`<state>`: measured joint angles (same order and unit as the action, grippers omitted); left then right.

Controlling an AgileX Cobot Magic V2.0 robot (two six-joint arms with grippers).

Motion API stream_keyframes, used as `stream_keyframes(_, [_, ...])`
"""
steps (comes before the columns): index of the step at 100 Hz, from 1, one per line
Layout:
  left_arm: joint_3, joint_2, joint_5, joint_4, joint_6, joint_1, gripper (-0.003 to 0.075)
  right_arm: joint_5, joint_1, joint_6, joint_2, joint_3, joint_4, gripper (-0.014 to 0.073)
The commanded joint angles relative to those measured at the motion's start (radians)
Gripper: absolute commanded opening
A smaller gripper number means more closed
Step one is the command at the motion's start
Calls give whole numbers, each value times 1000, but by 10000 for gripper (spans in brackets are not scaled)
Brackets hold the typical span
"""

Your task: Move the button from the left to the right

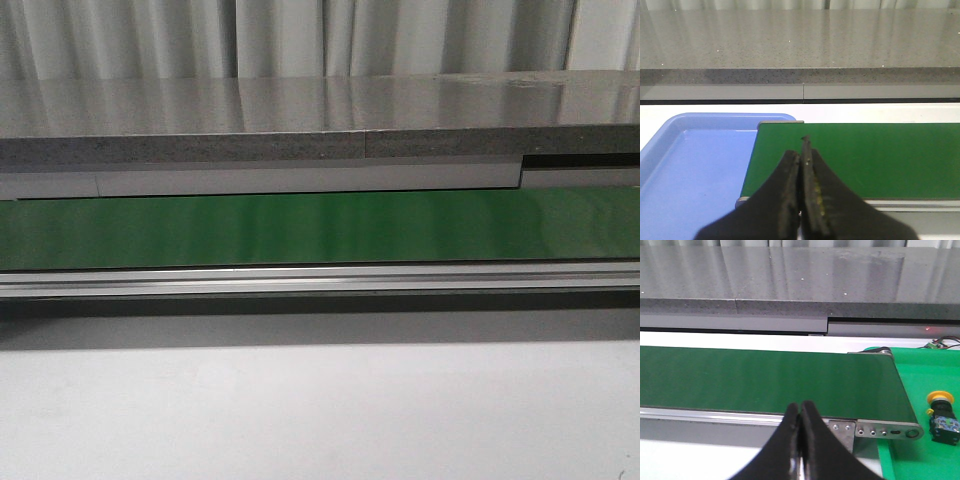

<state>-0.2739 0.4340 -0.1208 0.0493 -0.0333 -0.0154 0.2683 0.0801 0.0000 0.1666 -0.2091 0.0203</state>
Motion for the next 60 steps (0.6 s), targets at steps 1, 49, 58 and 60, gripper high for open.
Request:
stream_keyframes(1, [-30, 4, 76, 10, 3, 8, -20, -125, 23, 27, -35, 24, -43, -67])
stream_keyframes(49, [-30, 4, 76, 10, 3, 8, -20, -231, 25, 28, -176, 222, -4, -67])
stream_keyframes(58, [-30, 4, 76, 10, 3, 8, -20, -231, 25, 28, -176, 222, -4, -67])
stream_keyframes(60, [-30, 4, 76, 10, 3, 8, -20, -231, 25, 28, -176, 222, -4, -67])
